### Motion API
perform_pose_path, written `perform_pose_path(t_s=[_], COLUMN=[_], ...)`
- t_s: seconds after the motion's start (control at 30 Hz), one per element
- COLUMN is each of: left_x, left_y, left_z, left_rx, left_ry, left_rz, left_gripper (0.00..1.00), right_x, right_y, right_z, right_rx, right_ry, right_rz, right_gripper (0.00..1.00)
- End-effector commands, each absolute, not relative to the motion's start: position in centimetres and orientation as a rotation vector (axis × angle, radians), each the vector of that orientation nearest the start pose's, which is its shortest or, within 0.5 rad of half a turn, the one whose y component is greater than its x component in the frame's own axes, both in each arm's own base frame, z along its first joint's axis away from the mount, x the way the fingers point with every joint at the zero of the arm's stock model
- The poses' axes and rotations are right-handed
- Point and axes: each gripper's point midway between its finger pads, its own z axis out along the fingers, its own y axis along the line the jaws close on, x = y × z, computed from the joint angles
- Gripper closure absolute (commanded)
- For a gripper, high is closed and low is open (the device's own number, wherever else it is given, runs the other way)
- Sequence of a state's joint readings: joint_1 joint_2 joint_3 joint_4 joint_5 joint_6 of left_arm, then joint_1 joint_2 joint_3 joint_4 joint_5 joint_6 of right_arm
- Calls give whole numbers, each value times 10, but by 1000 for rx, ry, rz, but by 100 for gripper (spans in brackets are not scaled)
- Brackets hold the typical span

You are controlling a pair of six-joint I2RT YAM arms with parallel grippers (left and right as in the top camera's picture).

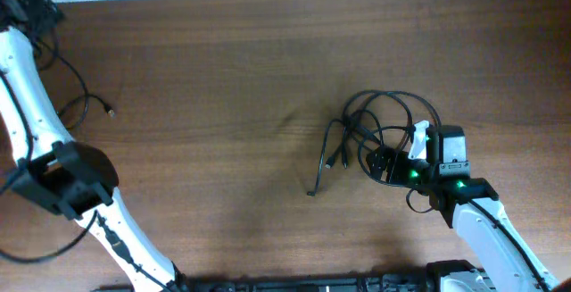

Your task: Untangle cables

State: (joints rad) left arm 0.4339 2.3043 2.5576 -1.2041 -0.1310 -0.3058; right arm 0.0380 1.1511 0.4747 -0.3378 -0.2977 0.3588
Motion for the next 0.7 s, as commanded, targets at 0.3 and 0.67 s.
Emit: perform_pose_path(t_s=[0.3,0.67], left_x=[406,362], left_y=[204,241], left_z=[110,88], left_rx=[-2068,-2472], left_ry=[2302,1867], left_rz=[92,366], left_gripper=[1,1], right_x=[266,266], right_y=[60,60], right_z=[46,46], right_rx=[303,303], right_ry=[2589,2589], right_rz=[532,532], right_gripper=[1,1])
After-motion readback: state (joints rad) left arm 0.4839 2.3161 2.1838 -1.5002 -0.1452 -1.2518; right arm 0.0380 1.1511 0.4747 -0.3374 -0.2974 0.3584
